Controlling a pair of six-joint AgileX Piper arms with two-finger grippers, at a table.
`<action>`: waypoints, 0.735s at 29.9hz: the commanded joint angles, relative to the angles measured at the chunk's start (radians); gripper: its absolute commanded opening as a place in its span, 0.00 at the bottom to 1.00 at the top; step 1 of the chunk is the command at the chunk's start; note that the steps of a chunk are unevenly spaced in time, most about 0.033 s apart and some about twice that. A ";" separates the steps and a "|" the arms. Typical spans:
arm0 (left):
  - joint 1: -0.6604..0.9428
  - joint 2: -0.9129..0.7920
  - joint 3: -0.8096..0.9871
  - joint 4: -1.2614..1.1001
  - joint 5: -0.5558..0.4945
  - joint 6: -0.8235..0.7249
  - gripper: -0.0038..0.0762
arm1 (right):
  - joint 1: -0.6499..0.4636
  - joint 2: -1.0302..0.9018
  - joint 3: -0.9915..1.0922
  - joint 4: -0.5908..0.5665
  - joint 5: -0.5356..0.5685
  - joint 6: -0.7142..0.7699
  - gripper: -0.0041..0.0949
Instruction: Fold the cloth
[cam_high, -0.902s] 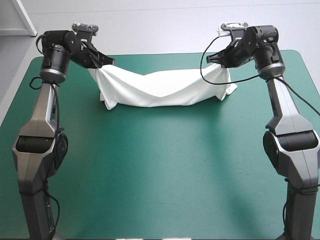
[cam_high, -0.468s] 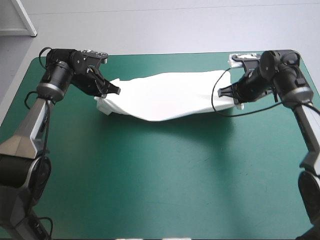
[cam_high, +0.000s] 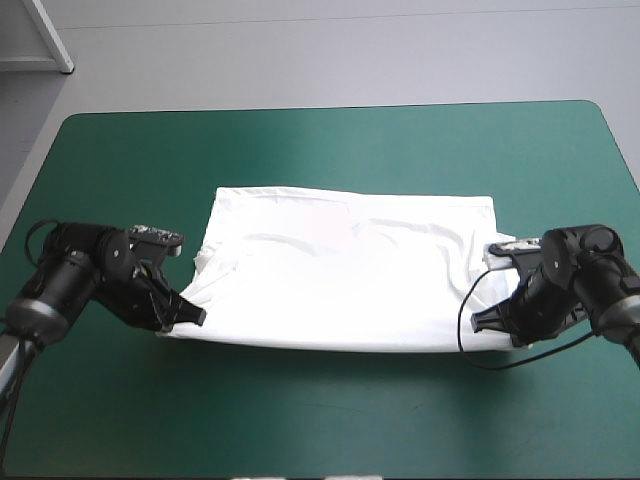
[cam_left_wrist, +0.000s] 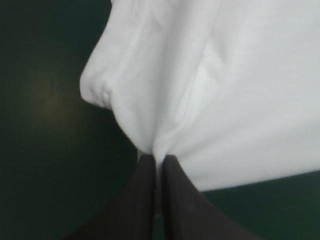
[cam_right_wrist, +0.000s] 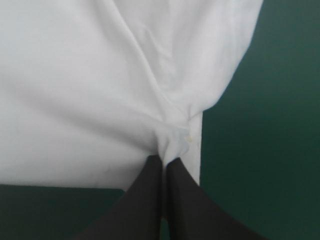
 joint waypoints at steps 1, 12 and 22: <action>-0.002 -0.088 0.079 0.001 -0.011 -0.014 0.04 | -0.007 -0.060 0.061 -0.014 -0.006 -0.009 0.03; -0.002 -0.117 0.191 -0.136 -0.113 0.024 0.41 | -0.007 -0.103 0.114 0.184 -0.075 -0.103 0.35; -0.002 -0.119 0.125 -0.127 -0.115 0.027 0.67 | -0.007 -0.124 -0.066 0.062 -0.092 -0.016 0.80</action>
